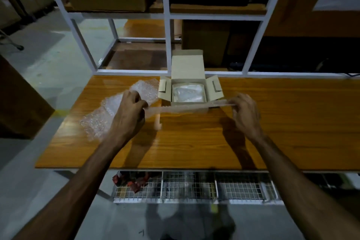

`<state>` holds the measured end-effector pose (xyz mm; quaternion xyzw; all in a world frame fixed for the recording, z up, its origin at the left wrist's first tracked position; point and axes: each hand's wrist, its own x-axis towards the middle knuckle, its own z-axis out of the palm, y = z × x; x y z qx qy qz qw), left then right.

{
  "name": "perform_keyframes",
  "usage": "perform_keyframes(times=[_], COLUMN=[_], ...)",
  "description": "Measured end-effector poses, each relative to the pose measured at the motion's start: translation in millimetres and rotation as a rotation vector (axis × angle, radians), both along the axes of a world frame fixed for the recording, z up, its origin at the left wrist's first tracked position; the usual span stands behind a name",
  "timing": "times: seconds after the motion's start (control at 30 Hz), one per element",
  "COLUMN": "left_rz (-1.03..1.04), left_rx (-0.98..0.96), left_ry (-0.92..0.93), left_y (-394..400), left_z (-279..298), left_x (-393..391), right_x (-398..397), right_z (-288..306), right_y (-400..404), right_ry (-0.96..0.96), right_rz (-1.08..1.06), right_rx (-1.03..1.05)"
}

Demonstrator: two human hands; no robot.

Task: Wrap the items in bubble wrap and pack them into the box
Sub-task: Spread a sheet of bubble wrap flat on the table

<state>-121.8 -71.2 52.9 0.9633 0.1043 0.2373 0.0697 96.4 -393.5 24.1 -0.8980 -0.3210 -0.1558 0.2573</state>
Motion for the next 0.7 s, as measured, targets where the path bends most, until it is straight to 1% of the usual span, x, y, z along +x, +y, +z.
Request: perform_keyframes(times=[0.1,0.2,0.27,0.33,0.4,0.43,0.5,0.57,0.63,0.7], left_rz=[0.054,-0.067,-0.069,-0.042,-0.021,-0.008,0.059,0.176,0.261,0.276], left_rx=[-0.082,0.08,0.042,-0.017,-0.005,0.001,-0.045,-0.088,-0.075,-0.087], left_ry=[-0.023,0.008,0.088,0.222,0.337,0.356,0.347,0.357,0.352,0.299], left_y=[-43.2,-86.5,-108.6,-131.4,-151.2,-160.1,-173.4,-186.4,-199.6,-212.3], left_z=[-18.6,-60.5,-85.3,-104.9,-122.1,-128.9,-136.1,-132.8,-126.5,-120.1], left_x=[-2.6,-8.5,-9.0,-7.0,-4.5,-3.7,-2.3,0.3,7.1,23.1], right_x=[5.3,15.6,24.4,32.0,38.6,42.1,46.1,47.5,48.4,44.2], right_z=[-17.4,-44.4,-62.2,-79.9,-96.8,-105.4,-114.9,-111.4,-106.4,-99.5], right_y=[-37.3,-78.5,-105.9,-133.0,-159.5,-172.2,-189.7,-197.5,-197.1,-187.6], right_ry=[-0.038,-0.002,0.056,0.135,0.202,0.224,0.259,0.282,0.289,0.259], right_rz=[0.002,-0.005,-0.013,-0.002,-0.004,0.011,0.069,0.072,0.062,0.084], right_rx=[-0.008,-0.067,-0.108,-0.189,-0.301,-0.353,-0.444,-0.524,-0.526,-0.478])
